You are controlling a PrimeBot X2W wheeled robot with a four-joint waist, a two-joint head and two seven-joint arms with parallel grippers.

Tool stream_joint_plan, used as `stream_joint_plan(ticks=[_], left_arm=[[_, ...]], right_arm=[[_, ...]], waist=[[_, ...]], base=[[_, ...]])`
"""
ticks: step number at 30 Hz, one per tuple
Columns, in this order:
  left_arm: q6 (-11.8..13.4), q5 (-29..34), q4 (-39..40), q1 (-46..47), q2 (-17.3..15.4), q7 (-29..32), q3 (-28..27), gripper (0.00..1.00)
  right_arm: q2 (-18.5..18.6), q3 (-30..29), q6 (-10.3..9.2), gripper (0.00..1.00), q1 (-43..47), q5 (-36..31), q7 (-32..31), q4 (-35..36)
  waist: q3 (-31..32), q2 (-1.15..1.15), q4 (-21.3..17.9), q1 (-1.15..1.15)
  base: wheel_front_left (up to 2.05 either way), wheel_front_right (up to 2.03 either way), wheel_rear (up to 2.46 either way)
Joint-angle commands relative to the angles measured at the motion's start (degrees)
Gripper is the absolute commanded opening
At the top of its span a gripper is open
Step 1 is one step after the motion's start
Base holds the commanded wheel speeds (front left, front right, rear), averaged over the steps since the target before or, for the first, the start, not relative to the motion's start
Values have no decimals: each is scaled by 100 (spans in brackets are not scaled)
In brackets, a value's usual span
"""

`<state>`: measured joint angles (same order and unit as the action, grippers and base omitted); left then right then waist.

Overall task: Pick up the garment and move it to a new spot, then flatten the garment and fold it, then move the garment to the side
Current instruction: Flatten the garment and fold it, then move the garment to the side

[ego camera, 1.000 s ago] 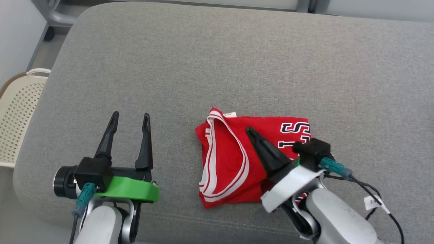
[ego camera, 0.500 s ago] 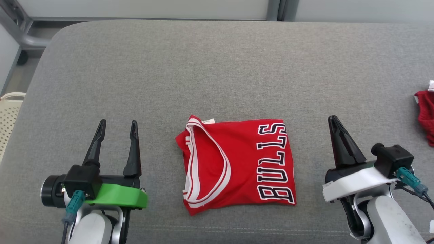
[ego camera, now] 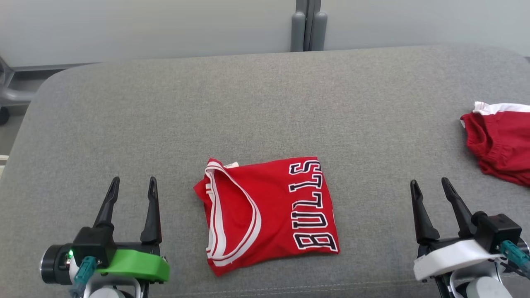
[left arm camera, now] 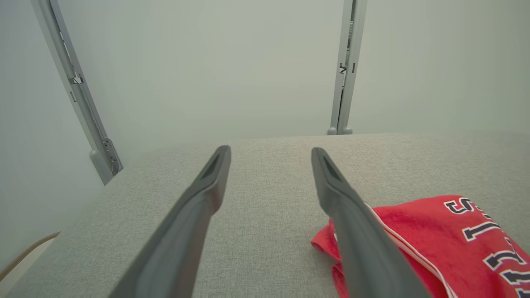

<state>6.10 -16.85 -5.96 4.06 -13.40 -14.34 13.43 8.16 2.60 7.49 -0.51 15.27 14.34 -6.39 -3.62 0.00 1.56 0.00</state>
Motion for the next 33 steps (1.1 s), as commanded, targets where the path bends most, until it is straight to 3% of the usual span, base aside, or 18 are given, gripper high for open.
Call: stream_joint_plan(ticks=[1,19,27,33], left_arm=[[22,-22,7,-111,-36,3,-7,100],[82,-105,119,-300,-90,84,68,100],[37,-90,93,-121,-28,69,188,100],[-11,-102,39,26,68,32,272,100]], right_arm=[[-3,-34,-1,100,101,-69,-23,45],[-205,-346,-1,100,563,-264,-265,563],[-75,-290,-1,100,355,-207,-451,630],[174,113,-1,100,43,34,-820,179]], waist=[[125,0,-102,0],[228,0,0,0],[70,0,456,0],[-147,0,893,0]], base=[[0,0,0],[0,0,0],[0,0,0],[0,0,0]])
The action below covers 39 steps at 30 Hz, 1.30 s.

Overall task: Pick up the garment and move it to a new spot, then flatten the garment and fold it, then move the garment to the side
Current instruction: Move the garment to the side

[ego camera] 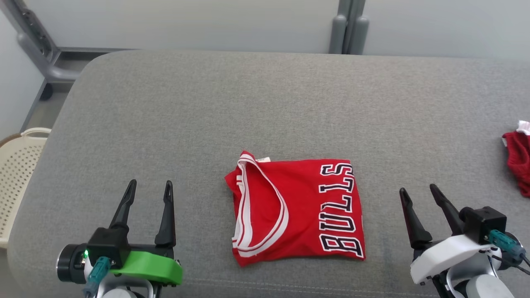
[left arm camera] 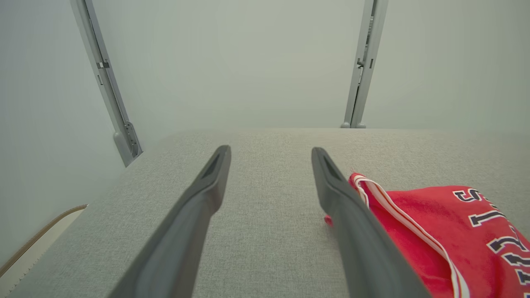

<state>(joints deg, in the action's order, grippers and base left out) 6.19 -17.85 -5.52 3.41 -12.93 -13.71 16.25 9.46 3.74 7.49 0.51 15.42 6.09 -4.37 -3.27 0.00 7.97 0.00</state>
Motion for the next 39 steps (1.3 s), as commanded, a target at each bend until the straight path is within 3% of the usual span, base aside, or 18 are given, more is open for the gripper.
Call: stream_joint_plan(ticks=[1,10,21,22,23,30,39], left_arm=[[-21,-10,-20,129,38,-42,-8,100],[-52,-21,-104,318,123,-104,-55,100],[-135,51,-214,512,318,-153,-91,100],[-153,62,-209,528,334,-154,-100,100],[-163,78,-204,539,349,-154,-113,100],[-266,194,-90,612,434,-143,-207,100],[-355,337,104,758,379,-143,-393,100]], right_arm=[[80,66,-1,100,-123,79,-43,-124],[304,498,-1,100,-526,315,-134,-939],[482,1105,-1,100,-1068,674,-572,-1916],[490,1154,-1,72,-1103,726,-609,-1956],[508,1196,-1,0,-1139,737,-623,-1977],[711,1176,-6,0,-1236,498,-424,-1747],[723,555,-5,0,-875,-108,-227,-978]], waist=[[-227,0,325,0],[-598,0,728,0],[-842,0,908,0],[-852,0,910,0],[-860,0,910,0],[-942,0,667,0],[-1208,0,-394,0]], base=[[0,0,0],[0,0,0],[0,0,0],[0,0,0],[0,0,0],[0,0,0],[0,0,0]])
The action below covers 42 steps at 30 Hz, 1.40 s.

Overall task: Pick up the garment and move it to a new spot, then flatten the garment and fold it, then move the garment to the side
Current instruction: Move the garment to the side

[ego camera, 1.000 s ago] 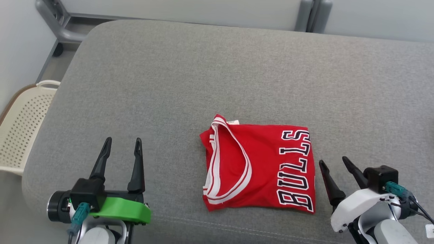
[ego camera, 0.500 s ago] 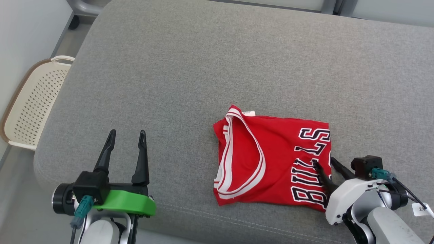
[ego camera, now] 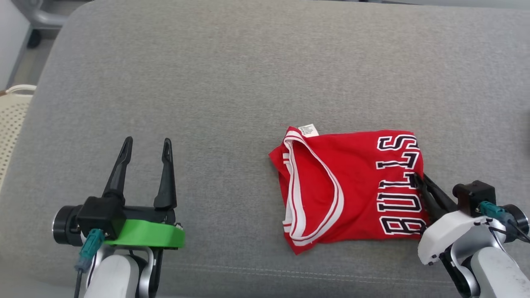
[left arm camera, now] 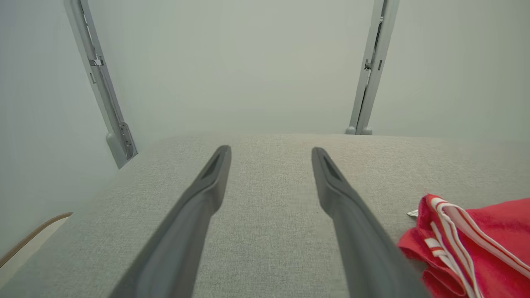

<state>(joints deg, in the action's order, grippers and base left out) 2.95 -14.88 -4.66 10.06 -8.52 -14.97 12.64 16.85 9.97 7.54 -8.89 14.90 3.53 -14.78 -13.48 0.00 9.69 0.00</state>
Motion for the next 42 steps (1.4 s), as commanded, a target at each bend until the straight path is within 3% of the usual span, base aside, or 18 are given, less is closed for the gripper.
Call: stream_joint_plan(ticks=[1,7,13,19,28,34,42], left_arm=[[-44,52,26,122,-82,-17,-48,100],[-127,142,35,311,-187,-17,-23,100],[-182,183,4,486,-214,10,80,100],[-190,193,-8,689,-184,40,147,100],[-283,284,89,894,-279,137,321,100],[-298,365,240,1013,-380,277,414,100],[-406,500,522,1220,-556,589,574,100]], right_arm=[[-41,-142,-10,0,113,-100,54,157],[-212,-576,-10,0,308,-250,145,463],[-334,-700,-10,0,177,-188,209,476],[-410,-790,-10,0,-511,-89,282,243],[174,-1214,-10,0,-1667,-30,416,-108],[545,-1604,-10,0,-2273,60,497,-245],[825,-2110,-11,0,-3235,360,632,-1139]], waist=[[-220,0,-714,0],[-368,0,-1448,0],[-489,0,-1781,0],[-642,0,-1873,0],[-908,0,-1868,0],[-1186,0,-2072,0],[-1667,0,-2299,0]], base=[[0,0,0],[0,0,0],[0,0,0],[0,0,0],[0,0,0],[0,0,0],[0,0,0]])
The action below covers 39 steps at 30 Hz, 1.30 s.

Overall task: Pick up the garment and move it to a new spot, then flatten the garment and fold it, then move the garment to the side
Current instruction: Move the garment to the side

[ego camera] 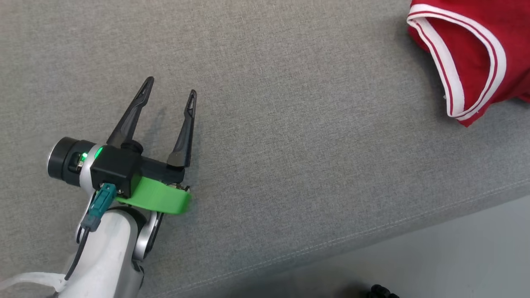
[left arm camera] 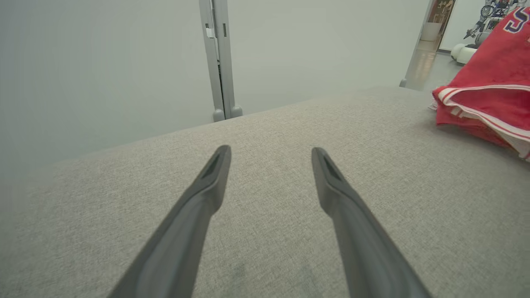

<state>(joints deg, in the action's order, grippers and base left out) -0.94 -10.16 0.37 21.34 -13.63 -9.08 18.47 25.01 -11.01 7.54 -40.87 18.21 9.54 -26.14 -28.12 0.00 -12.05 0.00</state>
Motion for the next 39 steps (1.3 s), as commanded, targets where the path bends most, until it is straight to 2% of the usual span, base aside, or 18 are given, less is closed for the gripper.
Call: stream_joint_plan(ticks=[1,7,8,9,14,17,20,24,28,29,31,35,39], left_arm=[[-27,46,50,117,-84,44,1,100],[-100,121,232,252,-176,236,106,100],[-109,128,245,262,-185,238,124,100],[-122,145,260,282,-197,263,151,100],[-155,140,306,391,-160,262,246,100],[-190,160,323,452,-166,236,292,100],[-166,168,300,474,-152,209,309,100],[-110,102,212,471,-120,113,296,100],[-56,35,119,358,-68,-25,285,100],[-27,8,62,297,-41,-95,282,100],[19,-30,9,245,-10,-173,262,100],[81,-108,-88,173,92,-318,250,100],[165,-194,-194,53,163,-424,195,100]], right_arm=[[16,-62,-11,0,-169,114,67,-172],[152,-272,-11,0,-705,158,212,-1416],[147,-312,-10,33,-772,137,221,-1647],[139,-383,-10,100,-866,134,276,-1846],[148,-543,-10,100,-1046,-30,491,-2317],[71,-645,-10,100,-1061,-127,560,-2346],[-98,-856,-10,100,-855,-278,563,-1750],[-529,-1118,-10,100,-362,-438,560,-633],[-958,-1055,-10,100,230,-557,562,490],[-1126,-966,-10,100,502,-615,561,1016],[-1282,-888,-10,100,762,-637,561,1478],[-1459,-737,-10,100,1259,-719,562,2048],[-1580,-544,-10,100,1676,-818,561,2316]], waist=[[-269,0,-138,0],[-654,0,-129,0],[-700,0,-116,0],[-748,0,-110,0],[-829,0,-104,0],[-829,0,-163,0],[-757,0,-221,0],[-548,0,-213,0],[-266,0,-107,0],[-124,0,-11,0],[10,0,113,0],[281,0,467,0],[528,0,859,0]], base=[[0,0,0],[0,0,0],[0,0,0],[0,0,0],[0,0,0],[0,0,0],[0,0,0],[0,0,0],[0,0,0],[0,0,0],[0,0,0],[0,0,0],[0,0,0]])
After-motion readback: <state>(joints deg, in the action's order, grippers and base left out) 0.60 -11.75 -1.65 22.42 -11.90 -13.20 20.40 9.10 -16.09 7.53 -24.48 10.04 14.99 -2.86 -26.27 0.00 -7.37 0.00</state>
